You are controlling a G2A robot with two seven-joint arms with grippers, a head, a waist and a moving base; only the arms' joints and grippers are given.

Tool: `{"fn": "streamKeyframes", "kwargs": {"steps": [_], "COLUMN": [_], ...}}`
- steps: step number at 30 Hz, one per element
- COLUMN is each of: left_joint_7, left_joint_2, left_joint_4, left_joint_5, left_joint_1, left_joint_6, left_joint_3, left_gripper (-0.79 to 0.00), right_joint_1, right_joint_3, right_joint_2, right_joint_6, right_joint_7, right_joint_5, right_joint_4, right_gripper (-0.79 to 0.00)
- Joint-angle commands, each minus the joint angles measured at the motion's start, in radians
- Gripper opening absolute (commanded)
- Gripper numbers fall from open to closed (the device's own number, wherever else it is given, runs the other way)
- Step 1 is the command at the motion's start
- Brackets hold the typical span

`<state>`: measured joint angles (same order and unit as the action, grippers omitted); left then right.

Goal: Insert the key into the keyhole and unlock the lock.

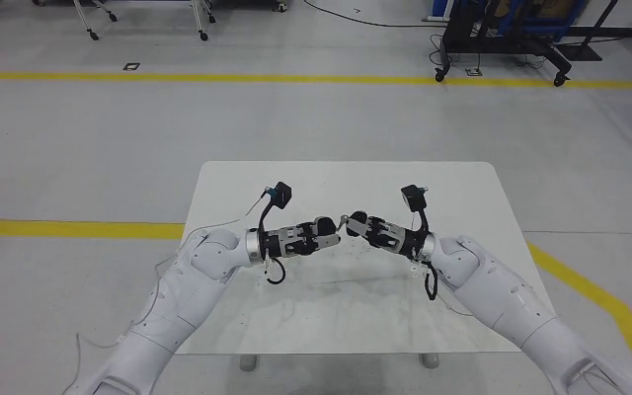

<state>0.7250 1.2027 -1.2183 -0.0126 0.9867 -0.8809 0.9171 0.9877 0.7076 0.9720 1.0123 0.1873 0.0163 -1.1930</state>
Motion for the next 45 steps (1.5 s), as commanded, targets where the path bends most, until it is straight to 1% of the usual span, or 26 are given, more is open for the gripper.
{"fn": "streamKeyframes", "kwargs": {"steps": [1,3,5,11,14,15,26,27,28,29,34,35,36,45], "left_joint_7": [0.002,0.000,-0.003,-0.012,-0.014,-0.014,-0.015,-0.014,-0.014,-0.015,-0.020,-0.023,-0.025,-0.020], "left_joint_2": [0.000,-0.001,-0.002,-0.003,-0.004,-0.005,-0.005,-0.005,-0.005,-0.006,-0.006,-0.007,-0.007,-0.015], "left_joint_4": [0.001,0.002,0.002,0.000,-0.002,-0.003,-0.008,-0.008,-0.008,-0.007,-0.007,-0.007,-0.006,-0.008], "left_joint_5": [0.003,0.004,0.004,0.002,0.000,-0.002,-0.007,-0.008,-0.010,-0.012,-0.019,-0.021,-0.024,-0.043], "left_joint_1": [-0.001,-0.002,-0.002,0.001,0.002,0.003,0.005,0.004,0.003,0.003,0.002,0.001,0.001,0.000], "left_joint_6": [-0.001,-0.001,0.000,0.003,0.004,0.005,0.009,0.008,0.008,0.007,0.011,0.010,0.010,0.014], "left_joint_3": [-0.002,-0.002,-0.002,-0.001,-0.002,-0.003,-0.014,-0.015,-0.016,-0.016,-0.018,-0.017,-0.016,-0.001], "left_gripper": [-0.456,-0.462,-0.474,-0.474,-0.499,-0.520,-0.625,-0.646,-0.730,-0.782,-0.785,-0.785,-0.785,-0.785], "right_joint_1": [0.000,0.000,0.008,0.034,0.044,0.047,0.065,0.065,0.065,0.066,0.072,0.073,0.074,0.077], "right_joint_3": [0.000,0.000,0.005,0.028,0.038,0.042,0.066,0.068,0.070,0.072,0.081,0.083,0.086,0.096], "right_joint_2": [0.000,0.000,0.001,0.000,0.001,0.001,0.008,0.009,0.010,0.011,0.017,0.018,0.019,0.021], "right_joint_6": [0.000,0.000,-0.025,-0.041,-0.038,-0.038,-0.036,-0.040,-0.042,-0.043,-0.038,-0.034,-0.032,-0.026], "right_joint_7": [0.000,0.000,0.001,0.027,0.041,0.044,0.093,0.095,0.096,0.097,0.101,0.101,0.101,0.103], "right_joint_5": [0.000,0.000,0.012,0.044,0.041,0.039,0.019,0.022,0.024,0.026,0.024,0.025,0.025,0.027], "right_joint_4": [0.000,0.000,-0.014,-0.044,-0.053,-0.055,-0.067,-0.066,-0.066,-0.067,-0.065,-0.064,-0.062,-0.058], "right_gripper": [-0.785,-0.785,-0.785,-0.785,-0.785,-0.785,-0.785,-0.785,-0.785,-0.785,-0.785,-0.594,0.000,0.000]}}
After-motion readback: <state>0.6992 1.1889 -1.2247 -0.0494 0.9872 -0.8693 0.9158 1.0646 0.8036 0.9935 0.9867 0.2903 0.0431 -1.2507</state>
